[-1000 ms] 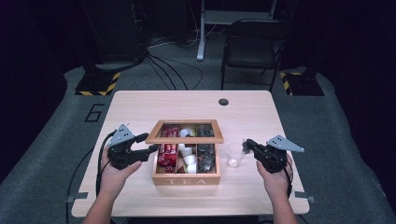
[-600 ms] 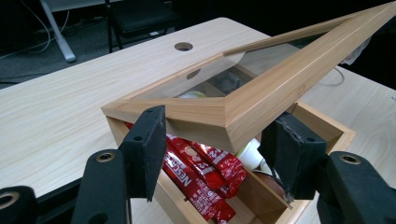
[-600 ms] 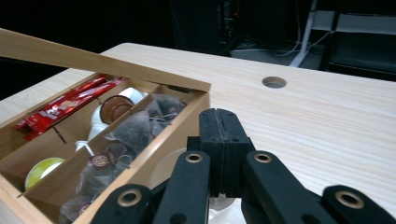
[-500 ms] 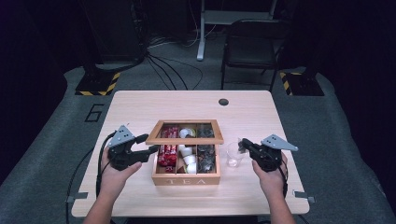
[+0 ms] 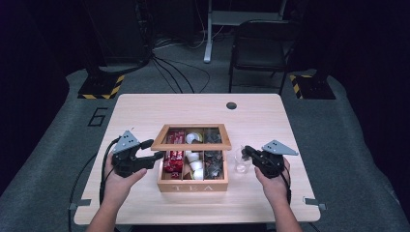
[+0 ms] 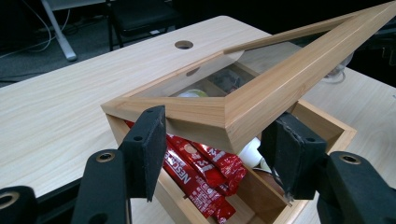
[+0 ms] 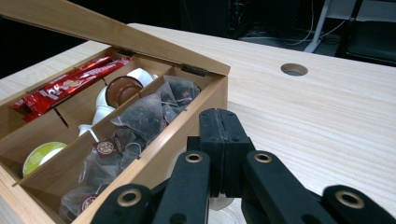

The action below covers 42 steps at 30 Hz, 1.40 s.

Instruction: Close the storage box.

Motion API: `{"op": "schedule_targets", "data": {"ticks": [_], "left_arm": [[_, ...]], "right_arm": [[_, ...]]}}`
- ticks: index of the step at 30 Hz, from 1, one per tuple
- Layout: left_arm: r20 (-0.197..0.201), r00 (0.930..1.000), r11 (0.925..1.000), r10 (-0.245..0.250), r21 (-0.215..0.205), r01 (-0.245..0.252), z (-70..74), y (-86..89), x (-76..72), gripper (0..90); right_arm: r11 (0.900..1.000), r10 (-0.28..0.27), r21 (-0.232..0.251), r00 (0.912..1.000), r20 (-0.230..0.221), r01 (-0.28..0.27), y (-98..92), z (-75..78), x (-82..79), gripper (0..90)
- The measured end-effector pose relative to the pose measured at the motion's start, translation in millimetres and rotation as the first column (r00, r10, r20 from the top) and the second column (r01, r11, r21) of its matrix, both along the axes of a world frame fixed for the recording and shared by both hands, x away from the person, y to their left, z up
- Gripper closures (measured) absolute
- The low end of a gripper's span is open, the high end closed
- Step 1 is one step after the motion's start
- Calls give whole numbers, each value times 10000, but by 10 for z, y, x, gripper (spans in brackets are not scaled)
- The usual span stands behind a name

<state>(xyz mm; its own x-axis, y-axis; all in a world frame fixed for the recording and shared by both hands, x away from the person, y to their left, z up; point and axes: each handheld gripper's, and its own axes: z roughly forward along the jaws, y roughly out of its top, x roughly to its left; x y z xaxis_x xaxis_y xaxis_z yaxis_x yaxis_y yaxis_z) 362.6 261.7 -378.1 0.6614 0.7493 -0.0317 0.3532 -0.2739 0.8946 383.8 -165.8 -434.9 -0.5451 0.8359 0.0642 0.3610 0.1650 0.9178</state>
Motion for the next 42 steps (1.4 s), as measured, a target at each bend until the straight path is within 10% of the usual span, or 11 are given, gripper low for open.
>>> {"op": "schedule_targets", "data": {"ticks": [22, 42], "left_arm": [[-6, 10000, 10000, -17, 10, 17, -4, 0, -4, 412], [-35, 10000, 10000, -32, -27, 32, -8, 0, -7, 412]], "right_arm": [[9998, -21, -198, 9981, -615, 8, 15, -140, 59, 885], [9996, -38, -265, 9995, -328, 29, 50, -101, 4, 644]]}}
